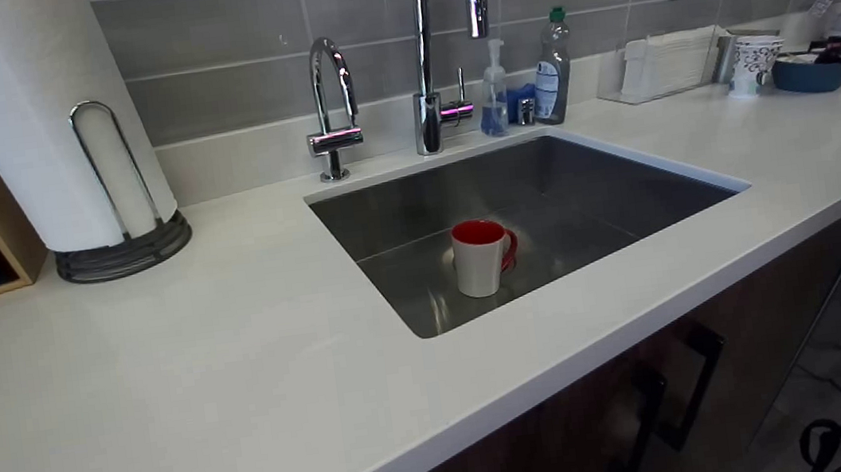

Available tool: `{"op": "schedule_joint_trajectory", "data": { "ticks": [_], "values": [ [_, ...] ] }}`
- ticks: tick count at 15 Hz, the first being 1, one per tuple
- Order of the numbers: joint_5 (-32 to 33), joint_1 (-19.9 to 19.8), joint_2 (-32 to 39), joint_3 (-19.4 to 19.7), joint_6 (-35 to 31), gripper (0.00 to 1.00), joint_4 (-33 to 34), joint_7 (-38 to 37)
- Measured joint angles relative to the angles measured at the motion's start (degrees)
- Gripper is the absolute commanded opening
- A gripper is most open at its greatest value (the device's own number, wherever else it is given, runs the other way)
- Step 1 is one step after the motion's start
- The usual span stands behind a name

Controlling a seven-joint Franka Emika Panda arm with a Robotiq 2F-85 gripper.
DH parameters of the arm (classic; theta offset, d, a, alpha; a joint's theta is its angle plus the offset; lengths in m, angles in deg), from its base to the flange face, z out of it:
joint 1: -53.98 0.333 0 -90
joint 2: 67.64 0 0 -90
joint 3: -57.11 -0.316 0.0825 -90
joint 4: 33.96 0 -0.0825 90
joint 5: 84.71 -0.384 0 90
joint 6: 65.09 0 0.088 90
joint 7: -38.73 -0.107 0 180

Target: Put the cup in the sink

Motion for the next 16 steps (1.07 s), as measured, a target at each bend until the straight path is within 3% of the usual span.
{"op": "schedule_joint_trajectory", "data": {
  "ticks": [5, 9, 12, 16],
  "values": [
    [-4.5, -0.2, -3.69, 0.66, 12.99, 1.0, 0.36, 3.51],
    [4.13, -0.79, -10.98, 0.97, 16.28, 1.0, -3.63, 9.36],
    [8.54, -2.22, -18.14, 2.03, 11.18, 1.0, -10.56, 15.03],
    [8.54, -4.84, -25.87, 6.56, -4.33, 1.0, -22.56, 22.19]
  ]
}}
